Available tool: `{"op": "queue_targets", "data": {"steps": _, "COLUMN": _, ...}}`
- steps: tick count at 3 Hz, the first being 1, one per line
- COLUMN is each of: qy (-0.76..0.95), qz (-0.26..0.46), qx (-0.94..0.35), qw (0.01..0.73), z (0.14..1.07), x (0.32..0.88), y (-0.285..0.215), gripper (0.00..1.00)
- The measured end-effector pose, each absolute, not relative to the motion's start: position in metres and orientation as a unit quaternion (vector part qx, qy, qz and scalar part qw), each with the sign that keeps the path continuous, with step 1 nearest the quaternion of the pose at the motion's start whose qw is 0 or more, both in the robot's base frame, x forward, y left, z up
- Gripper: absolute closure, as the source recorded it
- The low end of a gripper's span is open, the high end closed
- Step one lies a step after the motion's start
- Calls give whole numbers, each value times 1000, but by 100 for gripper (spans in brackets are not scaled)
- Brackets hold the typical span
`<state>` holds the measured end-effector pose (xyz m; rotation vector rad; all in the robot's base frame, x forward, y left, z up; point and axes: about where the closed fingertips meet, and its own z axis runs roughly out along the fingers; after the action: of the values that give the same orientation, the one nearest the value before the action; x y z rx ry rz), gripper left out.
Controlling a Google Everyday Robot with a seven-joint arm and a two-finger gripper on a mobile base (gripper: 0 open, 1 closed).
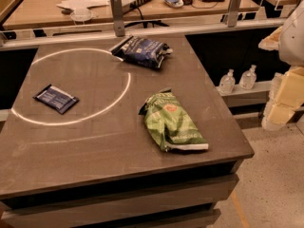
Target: Move green jalapeno chip bag near rxbar blueberry
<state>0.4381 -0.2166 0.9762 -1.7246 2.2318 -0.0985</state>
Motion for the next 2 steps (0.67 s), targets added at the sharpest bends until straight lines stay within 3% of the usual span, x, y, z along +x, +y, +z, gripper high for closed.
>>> {"op": "queue_targets", "data": {"steps": 2, "qy": 780, "qz": -24, "qx": -602, "qw": 169, "z": 978, "x": 437, "y": -214, "gripper": 0}}
